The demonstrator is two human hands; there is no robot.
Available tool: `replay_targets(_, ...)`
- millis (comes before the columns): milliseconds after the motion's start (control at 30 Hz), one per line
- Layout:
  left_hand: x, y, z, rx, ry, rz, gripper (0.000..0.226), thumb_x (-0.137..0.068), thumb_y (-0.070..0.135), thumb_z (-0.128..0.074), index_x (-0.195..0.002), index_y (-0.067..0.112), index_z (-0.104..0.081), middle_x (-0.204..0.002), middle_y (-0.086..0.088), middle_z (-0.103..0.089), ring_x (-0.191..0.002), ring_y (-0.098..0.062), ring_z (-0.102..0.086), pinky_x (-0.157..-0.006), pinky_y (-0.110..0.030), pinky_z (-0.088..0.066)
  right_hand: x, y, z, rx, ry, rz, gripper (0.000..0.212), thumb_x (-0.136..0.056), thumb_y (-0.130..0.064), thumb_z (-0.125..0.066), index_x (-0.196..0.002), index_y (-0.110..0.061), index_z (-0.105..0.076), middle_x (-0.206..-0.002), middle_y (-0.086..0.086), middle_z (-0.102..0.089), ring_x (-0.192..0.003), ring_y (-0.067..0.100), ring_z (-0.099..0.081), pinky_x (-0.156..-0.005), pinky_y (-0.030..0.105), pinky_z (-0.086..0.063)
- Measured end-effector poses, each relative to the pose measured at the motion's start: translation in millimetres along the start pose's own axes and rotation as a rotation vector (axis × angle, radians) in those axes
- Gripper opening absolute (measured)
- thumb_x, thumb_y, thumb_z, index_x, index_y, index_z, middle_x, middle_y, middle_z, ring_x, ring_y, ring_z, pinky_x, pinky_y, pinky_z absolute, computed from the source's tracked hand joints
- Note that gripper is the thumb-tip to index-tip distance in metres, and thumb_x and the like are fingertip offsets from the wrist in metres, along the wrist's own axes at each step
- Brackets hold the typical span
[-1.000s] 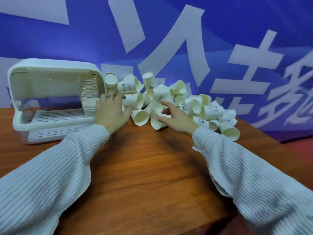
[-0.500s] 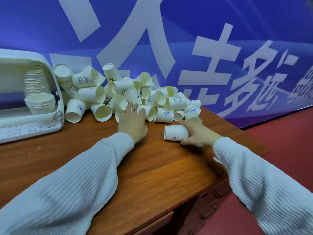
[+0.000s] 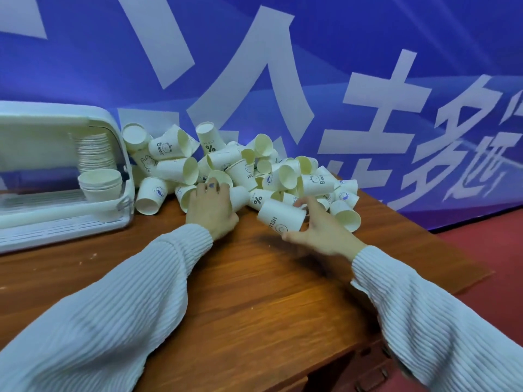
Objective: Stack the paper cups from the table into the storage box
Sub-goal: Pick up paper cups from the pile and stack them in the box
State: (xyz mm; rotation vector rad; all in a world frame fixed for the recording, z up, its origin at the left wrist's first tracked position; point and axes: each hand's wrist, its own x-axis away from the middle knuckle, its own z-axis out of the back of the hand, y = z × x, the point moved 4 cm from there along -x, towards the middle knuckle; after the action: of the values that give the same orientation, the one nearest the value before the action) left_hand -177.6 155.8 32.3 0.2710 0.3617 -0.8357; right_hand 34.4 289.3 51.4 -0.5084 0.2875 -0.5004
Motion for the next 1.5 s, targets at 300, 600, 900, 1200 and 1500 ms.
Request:
replay_targets(300, 25.4, -92.8, 92.3, 0.420, 0.246, 0.136, 0.064, -0.092, 0.047, -0.059, -0.141, 0.008, -0.042, -0.138, -0.015, -0.050, -0.124, -0.036, -0.052, -0.098, -0.047, -0.044, -31.4, -87.2, -19.7, -0.225, 0.163, 0.104, 0.070, -0.080, -0.049, -0.084, -0.133, -0.028, -0.044, -0.116, -0.012, -0.060, -0.097, 0.011, -0.067, -0.081, 0.030, -0.054)
replay_targets(600, 74.7, -237.8, 158.6, 0.447, 0.536, 0.275, 0.039, -0.107, 0.031, -0.047, -0.133, 0.004, -0.058, -0.135, -0.016, -0.060, -0.128, -0.030, -0.050, -0.103, -0.036, -0.036, -105.9, -258.1, -84.8, -0.307, 0.176, 0.419, 0.062, -0.089, -0.045, -0.074, -0.145, -0.030, -0.053, -0.139, -0.004, -0.059, -0.125, 0.015, -0.057, -0.107, 0.042, -0.048)
replay_targets(900, 103.1, -292.3, 134.3, 0.412, 0.479, 0.296, 0.059, -0.105, 0.051, -0.043, -0.152, 0.016, -0.044, -0.150, -0.005, -0.046, -0.136, -0.026, -0.046, -0.114, -0.048, -0.038, -164.7, -331.1, -148.4, 0.082, 0.065, 0.573, 0.064, -0.097, -0.036, -0.065, -0.155, -0.028, -0.041, -0.157, 0.001, -0.045, -0.140, 0.021, -0.046, -0.114, 0.040, -0.040)
replay_targets(1200, 95.7, -315.3, 116.6, 0.445, 0.491, 0.351, 0.055, -0.104, 0.047, -0.048, -0.151, 0.017, -0.047, -0.148, -0.003, -0.048, -0.135, -0.022, -0.046, -0.112, -0.036, -0.034, -177.6, -327.2, -196.5, 0.467, -0.330, 0.590, 0.066, -0.095, -0.050, -0.047, -0.149, -0.012, -0.039, -0.157, 0.011, -0.042, -0.143, 0.033, -0.042, -0.116, 0.044, -0.035)
replay_targets(1500, 48.9, -274.5, 131.8, 0.435, 0.518, 0.186, 0.050, -0.104, 0.042, -0.051, -0.150, 0.022, -0.048, -0.145, -0.006, -0.047, -0.132, -0.024, -0.045, -0.109, -0.039, -0.038, -153.8, -296.6, -169.3, -0.051, -0.089, 0.601, 0.085, -0.098, -0.051, -0.060, -0.165, -0.029, -0.013, -0.166, -0.002, -0.034, -0.144, 0.013, -0.040, -0.117, 0.031, -0.032)
